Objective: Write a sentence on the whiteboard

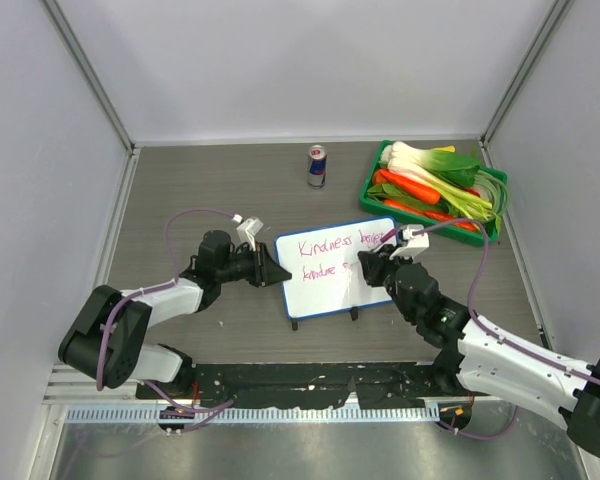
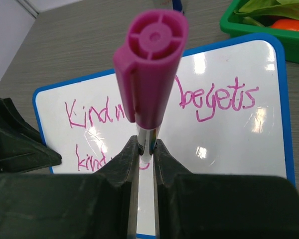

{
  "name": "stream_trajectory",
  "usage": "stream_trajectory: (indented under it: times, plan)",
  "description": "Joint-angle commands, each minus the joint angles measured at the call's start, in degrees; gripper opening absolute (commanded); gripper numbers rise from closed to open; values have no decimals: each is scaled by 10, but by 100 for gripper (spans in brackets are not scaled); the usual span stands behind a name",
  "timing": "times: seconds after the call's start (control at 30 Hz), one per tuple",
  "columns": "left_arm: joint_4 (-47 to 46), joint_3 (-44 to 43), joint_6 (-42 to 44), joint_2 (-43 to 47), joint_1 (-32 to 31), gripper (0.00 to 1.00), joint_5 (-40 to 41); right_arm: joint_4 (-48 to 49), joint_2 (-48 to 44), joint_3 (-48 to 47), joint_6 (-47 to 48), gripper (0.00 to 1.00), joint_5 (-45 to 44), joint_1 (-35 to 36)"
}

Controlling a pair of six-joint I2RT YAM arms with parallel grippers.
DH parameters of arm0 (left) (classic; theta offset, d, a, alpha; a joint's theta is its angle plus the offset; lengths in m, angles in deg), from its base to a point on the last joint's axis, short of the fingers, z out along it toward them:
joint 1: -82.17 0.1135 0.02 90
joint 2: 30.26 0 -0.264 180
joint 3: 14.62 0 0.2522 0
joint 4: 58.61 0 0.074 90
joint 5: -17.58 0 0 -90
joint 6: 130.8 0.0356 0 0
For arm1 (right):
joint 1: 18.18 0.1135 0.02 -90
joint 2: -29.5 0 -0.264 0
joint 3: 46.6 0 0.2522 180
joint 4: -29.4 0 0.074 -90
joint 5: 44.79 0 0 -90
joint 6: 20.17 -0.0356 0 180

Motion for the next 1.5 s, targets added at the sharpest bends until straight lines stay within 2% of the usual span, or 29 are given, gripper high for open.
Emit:
stream_trajectory:
  times: [0.0, 0.27, 0.57, 0.97, 1.37, 1.47]
  plan:
    - [50, 5, 38, -19, -5, 0, 40, 11, 17, 10, 3, 1, -24, 0]
    - [51, 4, 38, -21, -5, 0, 40, 54, 59, 12, 0, 1, -23, -2]
    - [51, 4, 37, -21, -6, 0, 39, 26, 80, 4, 5, 1, -40, -1]
    - [51, 4, 38, -21, -6, 0, 40, -45, -64, -36, -4, 1, 3, -3]
    - [62, 6, 42, -4, -5, 0, 67, -92, -74, -59, -42, 1, 40, -2]
    - [57, 18, 36, 19, -5, 10, 82, -141, -71, -69, -73, 1, 68, -3]
